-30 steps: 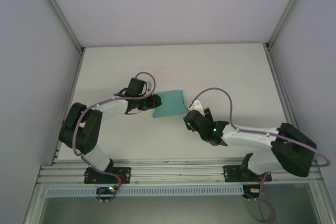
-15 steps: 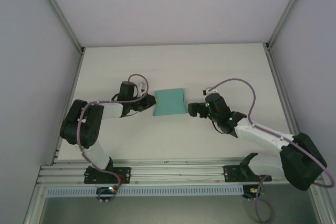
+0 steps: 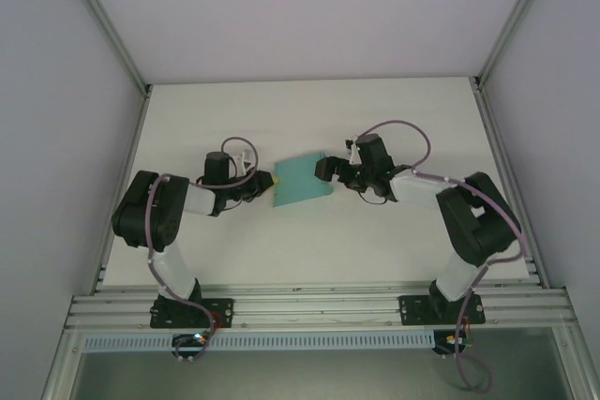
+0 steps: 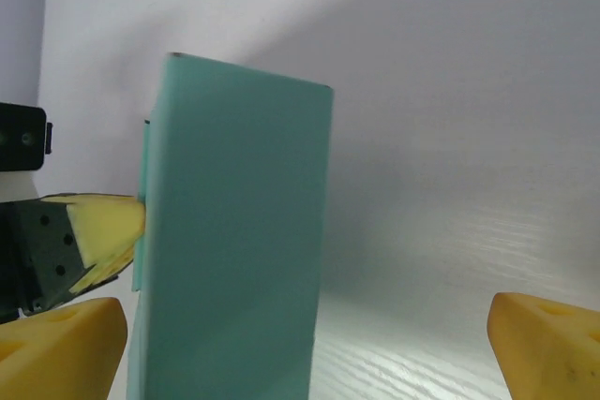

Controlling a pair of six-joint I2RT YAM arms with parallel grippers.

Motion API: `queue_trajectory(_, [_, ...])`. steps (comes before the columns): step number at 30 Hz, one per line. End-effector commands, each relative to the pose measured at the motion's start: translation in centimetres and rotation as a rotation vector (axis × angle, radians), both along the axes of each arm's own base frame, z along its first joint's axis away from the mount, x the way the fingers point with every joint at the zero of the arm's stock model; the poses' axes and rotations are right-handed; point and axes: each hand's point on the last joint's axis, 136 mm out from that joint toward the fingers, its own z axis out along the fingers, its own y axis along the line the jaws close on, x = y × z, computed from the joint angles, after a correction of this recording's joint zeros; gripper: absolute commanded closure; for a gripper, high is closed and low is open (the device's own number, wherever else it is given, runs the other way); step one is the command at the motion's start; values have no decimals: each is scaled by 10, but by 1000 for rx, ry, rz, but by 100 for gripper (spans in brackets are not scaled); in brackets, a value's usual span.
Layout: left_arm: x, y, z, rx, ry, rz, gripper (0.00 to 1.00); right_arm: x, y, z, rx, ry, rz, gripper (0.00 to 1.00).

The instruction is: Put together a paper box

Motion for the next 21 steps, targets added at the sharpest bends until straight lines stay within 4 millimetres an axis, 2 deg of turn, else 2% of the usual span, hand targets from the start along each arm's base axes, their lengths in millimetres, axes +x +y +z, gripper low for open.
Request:
queue_trajectory(1, [-20, 10, -37, 64, 147, 23, 93, 6, 34, 20, 192, 6, 105, 4])
queue_trajectory(4, [-19, 10, -37, 78, 144, 21, 93, 10, 47, 20, 247, 13, 140, 10])
queue_trajectory(7, [-18, 10, -36, 82, 133, 18, 93, 17, 51, 19, 285, 16, 141, 18])
queue_trajectory(10, [-13, 8, -29, 91, 102, 5, 92, 22, 54, 25, 316, 2, 140, 35])
queue_trajectory(14, [-1, 4, -5, 95, 10, -3, 87, 22, 53, 36, 332, -15, 141, 56])
queue_trajectory(15, [2, 3, 2, 101, -15, -5, 84, 20, 52, 39, 325, -16, 138, 58])
queue_trajectory(19, [8, -3, 43, 145, -159, -37, 67, 17, 38, 43, 271, -12, 87, 58])
queue_trajectory(20, [11, -2, 54, 190, -213, -33, 56, 16, 32, 44, 256, -6, 62, 58])
queue_trajectory(21, [10, -3, 64, 229, -261, -44, 36, 16, 26, 44, 244, 7, 34, 58])
